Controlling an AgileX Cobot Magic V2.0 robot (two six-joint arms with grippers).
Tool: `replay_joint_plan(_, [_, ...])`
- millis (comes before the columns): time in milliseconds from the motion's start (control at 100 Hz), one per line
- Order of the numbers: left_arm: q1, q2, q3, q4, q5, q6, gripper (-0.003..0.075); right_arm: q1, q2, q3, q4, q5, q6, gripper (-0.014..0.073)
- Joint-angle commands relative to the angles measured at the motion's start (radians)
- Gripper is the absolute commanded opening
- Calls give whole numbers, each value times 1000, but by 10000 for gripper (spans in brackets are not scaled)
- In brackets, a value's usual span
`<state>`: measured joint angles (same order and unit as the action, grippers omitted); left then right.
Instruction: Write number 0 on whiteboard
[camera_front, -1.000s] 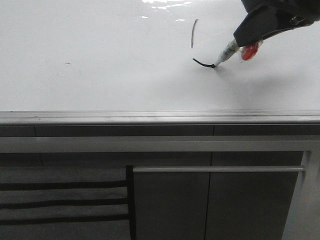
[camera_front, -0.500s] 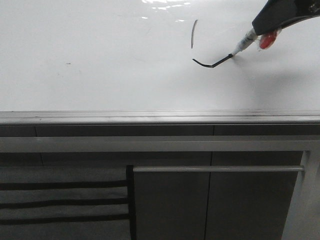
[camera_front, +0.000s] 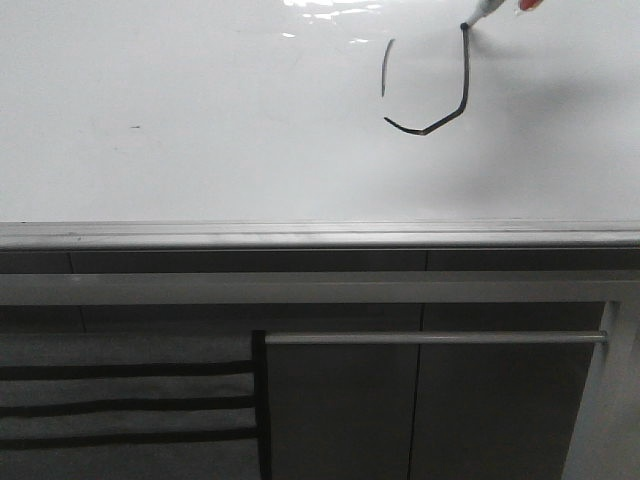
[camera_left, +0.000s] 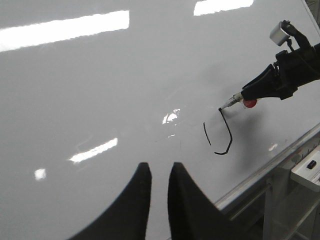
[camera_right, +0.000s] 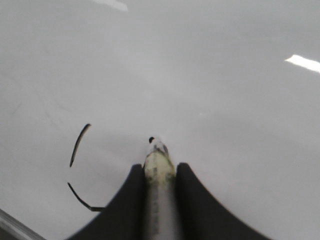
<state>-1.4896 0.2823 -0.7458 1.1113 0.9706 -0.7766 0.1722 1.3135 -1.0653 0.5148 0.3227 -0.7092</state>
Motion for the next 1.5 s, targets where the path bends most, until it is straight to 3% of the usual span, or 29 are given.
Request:
replay_joint_plan(0, [-5, 14, -18, 51, -44, -13, 63, -19, 20, -61, -2, -218, -7, -47])
replay_joint_plan(390, [-5, 14, -18, 51, -44, -13, 63, 79, 96, -113, -2, -114, -7, -47])
replay_joint_plan(820, [-5, 14, -17, 51, -44, -13, 63, 80, 135, -113, 10, 107, -7, -48])
replay_joint_plan(1220, [-5, 14, -17, 51, -44, -13, 63, 80, 138, -113, 10, 131, -7, -47])
replay_joint_plan(1489, [-5, 14, -17, 51, -44, -13, 63, 80, 138, -111, -11, 231, -7, -47])
